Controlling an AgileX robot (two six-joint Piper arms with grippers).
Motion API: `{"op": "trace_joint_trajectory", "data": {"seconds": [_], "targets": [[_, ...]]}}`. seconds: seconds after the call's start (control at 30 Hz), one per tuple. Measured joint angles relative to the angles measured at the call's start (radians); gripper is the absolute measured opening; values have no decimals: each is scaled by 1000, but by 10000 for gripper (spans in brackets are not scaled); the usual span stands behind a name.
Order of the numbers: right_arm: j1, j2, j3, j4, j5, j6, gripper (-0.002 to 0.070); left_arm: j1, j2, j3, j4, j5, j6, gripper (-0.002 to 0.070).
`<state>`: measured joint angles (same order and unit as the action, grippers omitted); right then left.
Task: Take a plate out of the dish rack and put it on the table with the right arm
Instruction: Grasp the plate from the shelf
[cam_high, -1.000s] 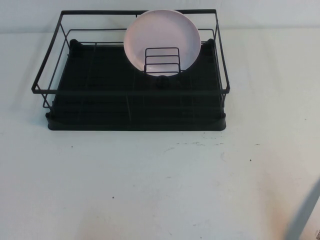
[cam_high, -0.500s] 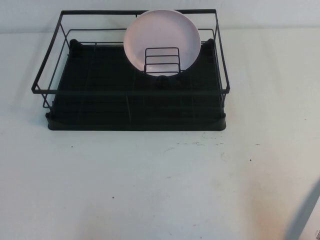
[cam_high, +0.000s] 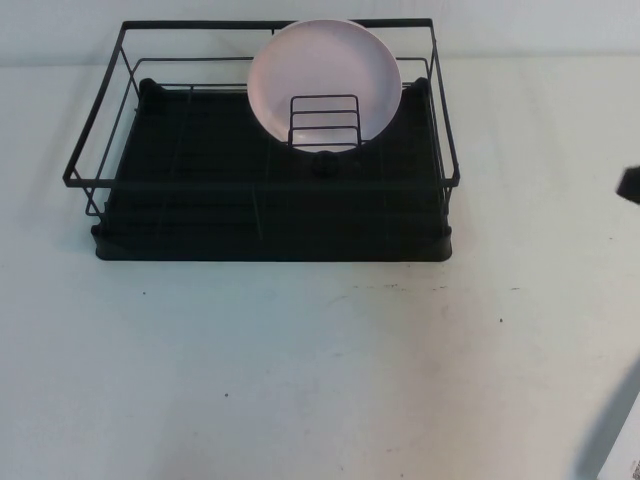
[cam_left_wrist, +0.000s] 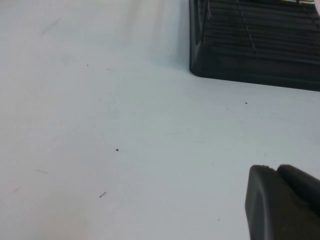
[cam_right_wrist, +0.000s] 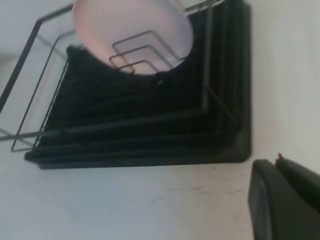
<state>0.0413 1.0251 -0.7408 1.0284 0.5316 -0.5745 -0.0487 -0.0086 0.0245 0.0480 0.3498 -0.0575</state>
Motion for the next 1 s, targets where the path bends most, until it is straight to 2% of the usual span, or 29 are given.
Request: {"op": "trace_joint_trajectory", "data": {"seconds": [0.3, 0.57, 0.8, 1.0], "targets": [[2, 577, -629, -20, 289, -24, -18, 0, 0, 0, 0, 0, 0, -4], [87, 1000, -1240, -211, 465, 149, -18, 0, 0, 0, 0, 0, 0, -4], [139, 1343, -1813, -244, 589, 279, -18, 0, 0, 0, 0, 0, 0, -4], [139, 1478, -2053, -338, 616, 345, -18, 0, 0, 0, 0, 0, 0, -4]]}}
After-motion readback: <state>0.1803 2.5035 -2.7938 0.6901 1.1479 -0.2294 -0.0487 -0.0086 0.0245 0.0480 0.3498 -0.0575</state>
